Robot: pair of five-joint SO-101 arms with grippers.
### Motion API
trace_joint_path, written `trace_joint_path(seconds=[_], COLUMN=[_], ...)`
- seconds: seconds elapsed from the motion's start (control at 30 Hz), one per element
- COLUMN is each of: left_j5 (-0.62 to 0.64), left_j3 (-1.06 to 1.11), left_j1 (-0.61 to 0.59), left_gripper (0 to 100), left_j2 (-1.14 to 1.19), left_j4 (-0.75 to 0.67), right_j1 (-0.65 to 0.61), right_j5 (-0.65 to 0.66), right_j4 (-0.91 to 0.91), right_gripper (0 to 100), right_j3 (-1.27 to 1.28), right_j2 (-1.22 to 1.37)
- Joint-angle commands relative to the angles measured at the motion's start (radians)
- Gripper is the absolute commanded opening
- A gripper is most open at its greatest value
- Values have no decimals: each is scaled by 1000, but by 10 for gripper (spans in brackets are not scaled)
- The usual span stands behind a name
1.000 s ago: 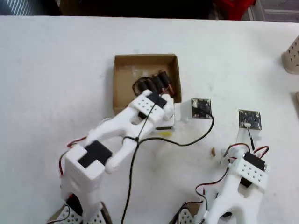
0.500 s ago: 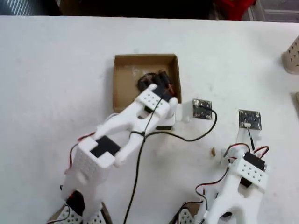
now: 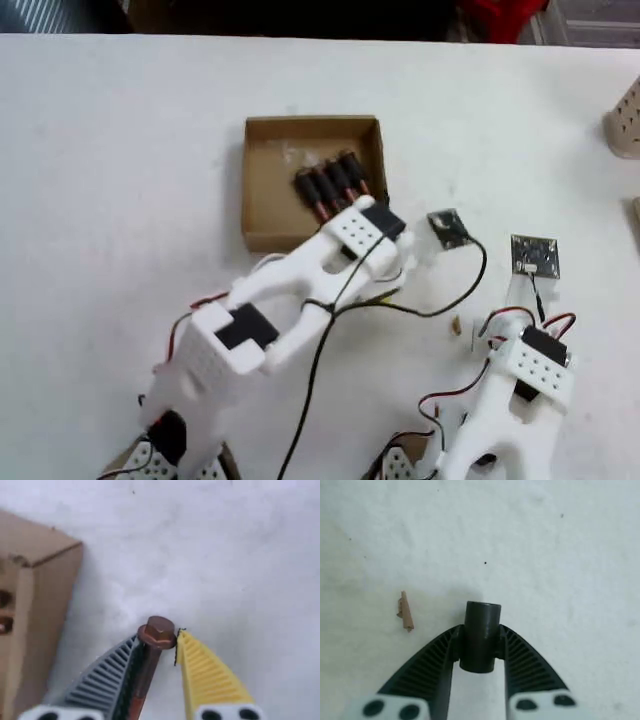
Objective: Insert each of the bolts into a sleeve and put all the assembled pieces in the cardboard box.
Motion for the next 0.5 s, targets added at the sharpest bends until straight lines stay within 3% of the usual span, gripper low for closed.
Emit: trace_joint_path(seconds=[0.0, 0.17, 0.3, 0.4, 0.47], left_j5=[264, 396, 374, 354, 336], left_j3=[-166, -215, -207, -138, -100], left_j1=[-41, -186, -268, -269, -265], left_gripper=[76, 79, 136, 235, 247], left_j2=[-8, -2, 1, -8, -8], left_j4=[118, 164, 199, 198, 170], right_j1=[-13, -13, -13, -13, -13], right_j5=[11, 11, 11, 11, 11], right_j4=[-19, -19, -19, -19, -19], right_gripper=[17, 17, 17, 17, 17], right_j3=[-5, -5, -5, -5, -5], right_j2=[1, 1, 1, 1, 1])
